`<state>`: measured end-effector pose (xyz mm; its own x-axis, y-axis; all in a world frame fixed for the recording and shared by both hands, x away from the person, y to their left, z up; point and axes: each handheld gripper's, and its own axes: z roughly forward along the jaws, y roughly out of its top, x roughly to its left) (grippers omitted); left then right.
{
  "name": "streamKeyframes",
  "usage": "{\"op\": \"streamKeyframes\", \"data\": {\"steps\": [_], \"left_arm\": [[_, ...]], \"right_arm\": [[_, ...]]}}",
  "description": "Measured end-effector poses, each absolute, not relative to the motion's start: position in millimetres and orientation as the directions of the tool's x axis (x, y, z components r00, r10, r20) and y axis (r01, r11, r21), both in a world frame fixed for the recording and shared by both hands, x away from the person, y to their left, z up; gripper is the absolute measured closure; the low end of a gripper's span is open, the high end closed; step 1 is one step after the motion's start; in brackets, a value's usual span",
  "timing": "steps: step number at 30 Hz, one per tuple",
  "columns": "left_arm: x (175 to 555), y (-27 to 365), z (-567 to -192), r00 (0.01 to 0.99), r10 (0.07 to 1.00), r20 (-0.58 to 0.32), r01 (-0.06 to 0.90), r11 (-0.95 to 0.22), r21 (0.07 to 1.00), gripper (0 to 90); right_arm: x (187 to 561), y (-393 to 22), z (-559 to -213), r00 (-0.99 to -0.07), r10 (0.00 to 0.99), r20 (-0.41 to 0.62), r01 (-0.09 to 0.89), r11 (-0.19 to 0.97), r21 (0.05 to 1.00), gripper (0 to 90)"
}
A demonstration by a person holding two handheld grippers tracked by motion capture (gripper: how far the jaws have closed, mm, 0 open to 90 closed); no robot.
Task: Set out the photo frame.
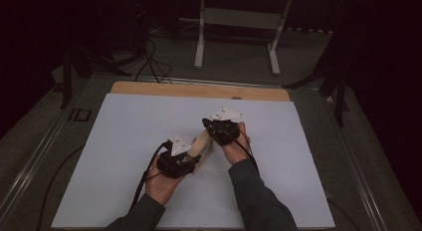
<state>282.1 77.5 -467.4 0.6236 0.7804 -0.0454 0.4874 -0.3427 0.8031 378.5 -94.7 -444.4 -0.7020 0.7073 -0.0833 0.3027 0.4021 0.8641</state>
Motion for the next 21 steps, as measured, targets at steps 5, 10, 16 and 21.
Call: {"op": "streamKeyframes", "data": {"steps": [5, 10, 16, 21], "left_arm": [[281.5, 76.3, -467.7, 0.628, 0.777, -0.04, 0.482, -0.349, 0.804, 60.3], [280.7, 75.1, -467.6, 0.632, 0.774, -0.021, 0.473, -0.365, 0.802, 60.2], [281.8, 76.7, -467.5, 0.624, 0.782, -0.019, 0.475, -0.36, 0.803, 59.9], [284.0, 80.9, -466.9, 0.61, 0.793, -0.004, 0.479, -0.365, 0.799, 59.4]], "right_arm": [[382.4, -96.6, -446.0, -0.702, 0.709, -0.072, 0.321, 0.404, 0.857, 89.7], [382.2, -98.5, -446.5, -0.702, 0.709, -0.069, 0.323, 0.403, 0.856, 89.7], [381.5, -100.1, -446.5, -0.7, 0.711, -0.072, 0.323, 0.404, 0.856, 89.7], [381.2, -102.3, -445.8, -0.697, 0.714, -0.067, 0.331, 0.403, 0.853, 89.7]]}}
